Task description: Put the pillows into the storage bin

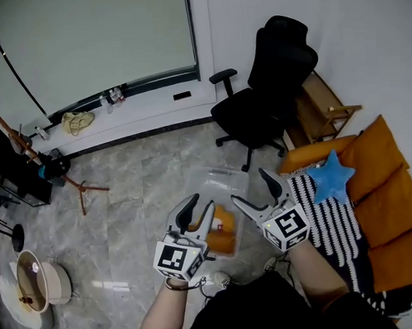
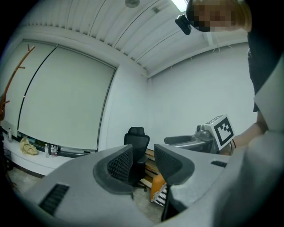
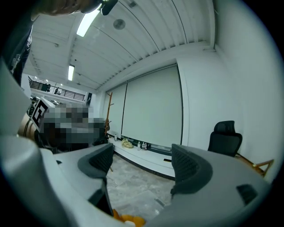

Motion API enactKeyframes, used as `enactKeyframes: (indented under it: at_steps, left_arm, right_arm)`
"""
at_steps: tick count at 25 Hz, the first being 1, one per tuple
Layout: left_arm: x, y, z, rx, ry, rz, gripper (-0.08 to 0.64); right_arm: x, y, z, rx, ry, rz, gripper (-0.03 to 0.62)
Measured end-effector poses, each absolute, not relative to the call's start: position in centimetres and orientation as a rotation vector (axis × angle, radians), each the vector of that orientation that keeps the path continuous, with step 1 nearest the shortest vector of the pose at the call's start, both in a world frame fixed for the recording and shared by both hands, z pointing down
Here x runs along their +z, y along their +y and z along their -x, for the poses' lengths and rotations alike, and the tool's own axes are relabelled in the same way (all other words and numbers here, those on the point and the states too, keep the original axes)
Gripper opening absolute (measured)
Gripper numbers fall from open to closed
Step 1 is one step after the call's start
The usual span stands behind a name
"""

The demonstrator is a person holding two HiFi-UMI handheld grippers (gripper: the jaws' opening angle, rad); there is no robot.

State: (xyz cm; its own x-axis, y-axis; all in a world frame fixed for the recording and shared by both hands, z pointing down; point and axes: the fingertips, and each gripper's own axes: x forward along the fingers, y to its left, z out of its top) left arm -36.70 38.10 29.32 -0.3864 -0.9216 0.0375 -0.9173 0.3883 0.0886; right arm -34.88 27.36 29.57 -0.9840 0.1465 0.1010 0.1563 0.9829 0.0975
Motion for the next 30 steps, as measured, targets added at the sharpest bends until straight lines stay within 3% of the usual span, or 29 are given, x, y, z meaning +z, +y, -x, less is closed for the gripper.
enactKeyframes:
  at_steps: [8, 22, 30]
  left_arm:
    - [29.4, 27.9, 30.7, -0.095, -2.400, -1.958, 0.141]
    - [31.6, 7.2, 12.5, -0.029, -2.115, -2.204, 0.141]
    - [31.7, 0.6, 7.6, 0.025, -1.984, -2.287, 0.141]
  right_arm:
    - [30.0, 17.3, 26.4, -0.134, -3.031, -0.079, 0.422]
    - [34.5, -2.8, 4.5, 0.060, -2.959, -0.469, 0.420]
    - [36.0, -8.4, -1.2, 0.131, -2.915, -0.611, 0.421]
